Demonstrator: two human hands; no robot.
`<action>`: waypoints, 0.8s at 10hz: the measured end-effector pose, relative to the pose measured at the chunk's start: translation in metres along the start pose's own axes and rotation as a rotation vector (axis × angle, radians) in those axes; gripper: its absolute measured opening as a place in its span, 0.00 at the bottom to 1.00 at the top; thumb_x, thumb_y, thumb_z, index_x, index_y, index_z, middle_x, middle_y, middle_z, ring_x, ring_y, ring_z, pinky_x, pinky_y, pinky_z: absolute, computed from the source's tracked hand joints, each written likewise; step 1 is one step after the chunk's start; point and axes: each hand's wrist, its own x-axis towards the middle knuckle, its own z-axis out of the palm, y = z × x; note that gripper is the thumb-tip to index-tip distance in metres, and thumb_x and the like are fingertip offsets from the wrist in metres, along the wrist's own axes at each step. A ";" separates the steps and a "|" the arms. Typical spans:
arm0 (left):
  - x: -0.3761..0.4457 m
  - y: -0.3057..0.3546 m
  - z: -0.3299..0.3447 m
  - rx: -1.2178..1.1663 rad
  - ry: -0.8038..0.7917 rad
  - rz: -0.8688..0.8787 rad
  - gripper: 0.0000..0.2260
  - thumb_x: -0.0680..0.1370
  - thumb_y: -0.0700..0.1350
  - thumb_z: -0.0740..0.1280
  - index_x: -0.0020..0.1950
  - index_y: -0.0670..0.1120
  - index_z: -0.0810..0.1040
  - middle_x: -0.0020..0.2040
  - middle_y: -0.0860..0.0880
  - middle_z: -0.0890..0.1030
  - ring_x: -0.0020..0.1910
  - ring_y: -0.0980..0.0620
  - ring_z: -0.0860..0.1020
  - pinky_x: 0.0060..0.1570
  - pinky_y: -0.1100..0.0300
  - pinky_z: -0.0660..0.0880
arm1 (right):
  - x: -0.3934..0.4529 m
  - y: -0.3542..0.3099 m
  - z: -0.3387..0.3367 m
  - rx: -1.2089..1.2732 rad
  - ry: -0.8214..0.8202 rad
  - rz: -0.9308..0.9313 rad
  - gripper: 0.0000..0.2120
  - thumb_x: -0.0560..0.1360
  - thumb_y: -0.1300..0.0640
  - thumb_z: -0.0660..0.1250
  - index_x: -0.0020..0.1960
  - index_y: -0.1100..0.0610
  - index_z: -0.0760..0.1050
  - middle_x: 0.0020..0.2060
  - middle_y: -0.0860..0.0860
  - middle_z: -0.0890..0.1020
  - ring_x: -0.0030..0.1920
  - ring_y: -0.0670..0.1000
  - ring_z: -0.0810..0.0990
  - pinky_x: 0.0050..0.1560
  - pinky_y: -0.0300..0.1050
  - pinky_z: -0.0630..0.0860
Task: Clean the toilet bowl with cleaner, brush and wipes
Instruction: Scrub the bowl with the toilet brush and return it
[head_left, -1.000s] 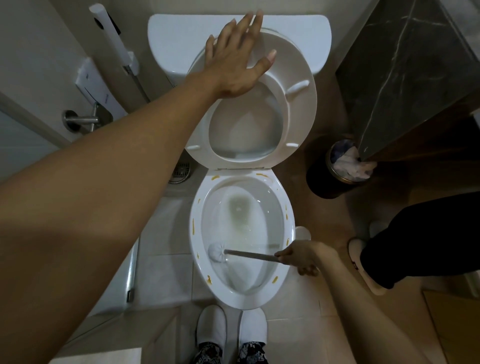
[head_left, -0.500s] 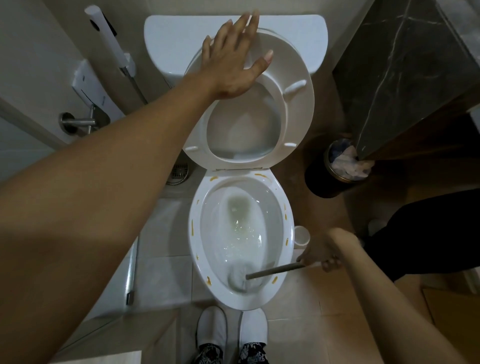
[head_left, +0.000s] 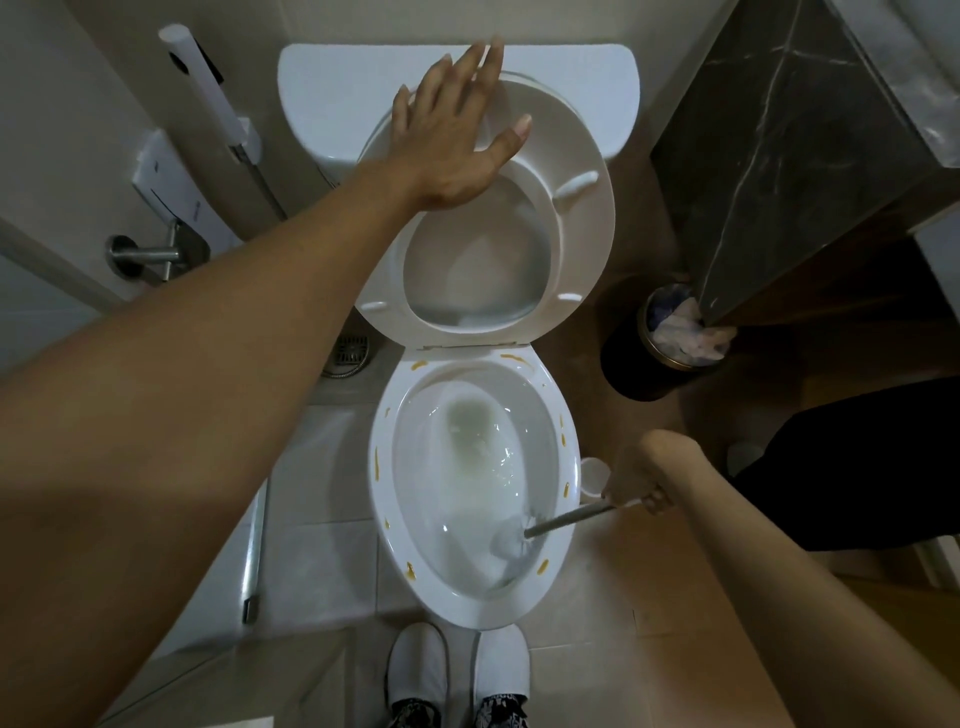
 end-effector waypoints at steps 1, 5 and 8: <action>0.001 0.000 0.001 0.007 0.002 -0.001 0.31 0.80 0.63 0.46 0.78 0.51 0.41 0.79 0.48 0.42 0.77 0.45 0.42 0.72 0.41 0.40 | 0.001 -0.004 0.006 0.044 0.001 -0.006 0.11 0.78 0.56 0.63 0.38 0.58 0.74 0.28 0.50 0.72 0.25 0.47 0.68 0.26 0.34 0.67; 0.001 -0.002 0.001 0.002 -0.003 0.004 0.32 0.80 0.64 0.46 0.78 0.51 0.40 0.79 0.48 0.43 0.77 0.45 0.42 0.72 0.41 0.41 | 0.013 0.002 0.001 0.153 0.323 -0.077 0.14 0.80 0.60 0.59 0.62 0.62 0.76 0.50 0.56 0.79 0.48 0.56 0.80 0.43 0.44 0.72; 0.001 0.000 0.001 0.000 0.002 0.000 0.32 0.80 0.64 0.46 0.78 0.51 0.40 0.79 0.49 0.43 0.77 0.45 0.42 0.72 0.41 0.40 | 0.027 -0.006 0.008 0.266 0.428 -0.041 0.14 0.78 0.60 0.59 0.61 0.60 0.76 0.53 0.55 0.78 0.53 0.58 0.80 0.50 0.47 0.78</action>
